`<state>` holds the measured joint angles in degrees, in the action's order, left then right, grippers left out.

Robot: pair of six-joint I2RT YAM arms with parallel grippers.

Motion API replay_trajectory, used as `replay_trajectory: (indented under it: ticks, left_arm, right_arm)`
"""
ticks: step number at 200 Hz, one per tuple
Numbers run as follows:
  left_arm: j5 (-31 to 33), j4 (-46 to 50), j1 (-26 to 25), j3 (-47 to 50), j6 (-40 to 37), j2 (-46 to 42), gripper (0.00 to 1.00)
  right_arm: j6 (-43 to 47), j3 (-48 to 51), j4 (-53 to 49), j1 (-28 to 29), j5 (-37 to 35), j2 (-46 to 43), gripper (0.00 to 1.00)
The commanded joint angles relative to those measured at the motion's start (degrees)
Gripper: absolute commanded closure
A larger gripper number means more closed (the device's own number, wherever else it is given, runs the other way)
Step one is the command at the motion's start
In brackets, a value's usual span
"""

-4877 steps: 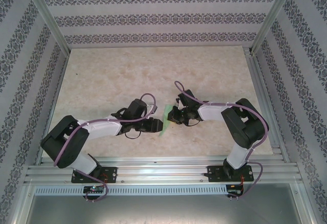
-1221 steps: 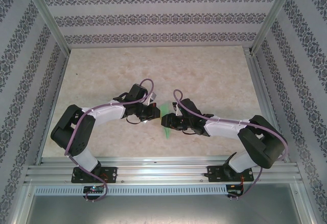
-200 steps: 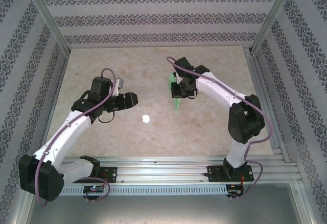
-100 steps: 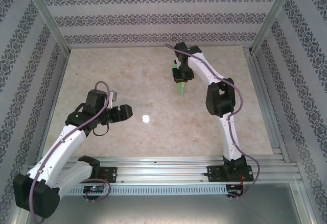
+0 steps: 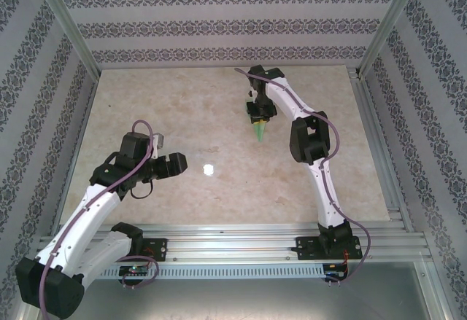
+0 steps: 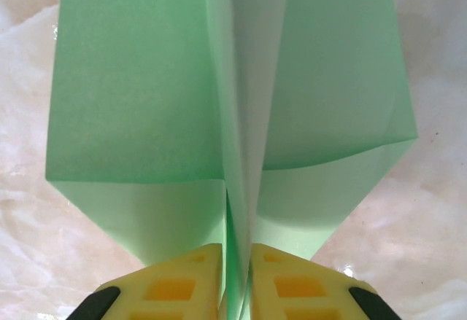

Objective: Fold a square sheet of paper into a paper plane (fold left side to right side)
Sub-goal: Place the paper plane at the top-center of the table.

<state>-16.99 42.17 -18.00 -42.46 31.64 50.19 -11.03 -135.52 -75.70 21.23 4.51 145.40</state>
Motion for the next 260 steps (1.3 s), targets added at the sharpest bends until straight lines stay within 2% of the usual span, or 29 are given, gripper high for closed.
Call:
replay_trajectory:
  ticks: [1, 145, 260]
  left_arm:
    - [0.5, 1.5, 0.9, 0.7, -0.4, -0.7, 0.14]
    - [-0.3, 0.9, 0.9, 2.0, 0.0, -0.6, 0.13]
    - [-0.3, 0.1, 0.9, 2.3, 0.1, -0.7, 0.11]
  right_arm:
    - [-1.4, 0.9, 0.2, 0.0, -0.5, 0.9, 0.83]
    - [-2.8, 3.5, 1.4, 0.8, -0.3, 4.3, 0.79]
    - [-7.9, 0.8, 2.2, -1.6, -2.9, 5.5, 0.8]
